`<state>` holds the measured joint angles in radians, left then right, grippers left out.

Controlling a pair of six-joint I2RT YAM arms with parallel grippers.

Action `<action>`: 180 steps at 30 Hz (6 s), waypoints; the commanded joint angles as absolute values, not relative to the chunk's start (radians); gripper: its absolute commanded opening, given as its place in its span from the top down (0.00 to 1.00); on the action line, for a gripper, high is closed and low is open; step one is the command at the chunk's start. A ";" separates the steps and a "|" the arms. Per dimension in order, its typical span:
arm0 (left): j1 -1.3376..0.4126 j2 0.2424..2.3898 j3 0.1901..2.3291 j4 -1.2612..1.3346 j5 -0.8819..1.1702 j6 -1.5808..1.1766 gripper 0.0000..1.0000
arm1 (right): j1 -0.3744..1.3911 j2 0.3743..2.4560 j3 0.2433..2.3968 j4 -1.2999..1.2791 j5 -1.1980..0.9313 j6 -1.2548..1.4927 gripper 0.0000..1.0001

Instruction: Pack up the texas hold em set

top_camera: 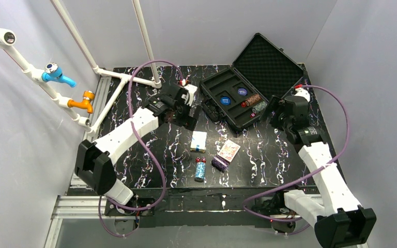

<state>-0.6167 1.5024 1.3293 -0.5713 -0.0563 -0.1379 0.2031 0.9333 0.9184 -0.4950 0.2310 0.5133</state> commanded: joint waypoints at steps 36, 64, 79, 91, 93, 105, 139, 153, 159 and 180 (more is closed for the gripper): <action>-0.740 1.750 1.243 -0.523 -0.098 -0.431 0.04 | 0.268 1.304 0.919 -0.408 0.103 0.615 0.05; -0.758 1.841 1.228 -0.456 -0.121 -0.423 0.05 | 0.288 1.620 1.073 -0.322 0.228 0.689 0.12; -0.765 1.836 1.219 -0.441 -0.118 -0.409 0.02 | 0.288 1.680 1.079 -0.323 0.288 0.674 0.15; -0.784 1.873 1.205 -0.425 -0.123 -0.419 0.18 | 0.290 1.638 0.959 -0.306 0.235 0.649 0.54; -0.793 1.871 1.202 -0.423 -0.124 -0.424 0.16 | 0.290 1.618 0.936 -0.305 0.233 0.644 0.55; -0.819 1.813 1.223 -0.472 -0.174 -0.474 0.03 | 0.291 1.486 0.816 -0.316 0.209 0.632 0.74; -0.845 1.914 1.362 -0.549 -0.255 -0.446 0.06 | 0.313 1.411 0.721 -0.292 0.169 0.664 0.73; -0.846 1.946 1.378 -0.565 -0.250 -0.463 0.35 | 0.313 1.424 0.718 -0.280 0.161 0.655 0.73; -0.844 1.967 1.433 -0.653 -0.312 -0.636 0.37 | 0.314 1.415 0.741 -0.300 0.173 0.642 0.63; -0.804 1.770 1.337 -0.579 -0.319 -0.749 0.02 | 0.321 1.258 0.888 -0.415 0.131 0.469 0.02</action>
